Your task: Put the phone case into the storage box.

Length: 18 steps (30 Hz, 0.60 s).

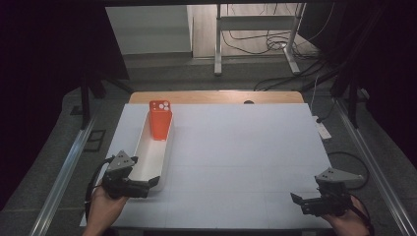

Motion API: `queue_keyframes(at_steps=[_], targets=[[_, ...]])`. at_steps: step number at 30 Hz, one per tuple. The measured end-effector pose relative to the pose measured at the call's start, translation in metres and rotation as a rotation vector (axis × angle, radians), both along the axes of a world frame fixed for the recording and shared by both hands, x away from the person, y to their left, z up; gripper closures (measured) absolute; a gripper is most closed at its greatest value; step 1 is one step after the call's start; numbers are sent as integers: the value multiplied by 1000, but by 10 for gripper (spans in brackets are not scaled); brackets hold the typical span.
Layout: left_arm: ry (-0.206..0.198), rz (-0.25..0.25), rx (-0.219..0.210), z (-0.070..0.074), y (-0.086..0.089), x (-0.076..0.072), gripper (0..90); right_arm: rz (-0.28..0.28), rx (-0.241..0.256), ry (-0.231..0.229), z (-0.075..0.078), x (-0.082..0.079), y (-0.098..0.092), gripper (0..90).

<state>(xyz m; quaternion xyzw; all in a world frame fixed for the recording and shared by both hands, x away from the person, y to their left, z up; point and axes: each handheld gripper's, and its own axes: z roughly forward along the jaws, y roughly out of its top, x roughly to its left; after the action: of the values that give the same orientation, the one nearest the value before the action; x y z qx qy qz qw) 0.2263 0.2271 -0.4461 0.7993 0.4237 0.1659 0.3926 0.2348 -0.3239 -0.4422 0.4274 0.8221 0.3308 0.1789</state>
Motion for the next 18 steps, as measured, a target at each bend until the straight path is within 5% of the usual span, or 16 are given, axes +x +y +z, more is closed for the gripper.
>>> queue_keyframes(at_steps=[18], targets=[[36, 49, 2, -12, 15, -28, 5, -2, -2, 0, 0, 0, 0, 0]])
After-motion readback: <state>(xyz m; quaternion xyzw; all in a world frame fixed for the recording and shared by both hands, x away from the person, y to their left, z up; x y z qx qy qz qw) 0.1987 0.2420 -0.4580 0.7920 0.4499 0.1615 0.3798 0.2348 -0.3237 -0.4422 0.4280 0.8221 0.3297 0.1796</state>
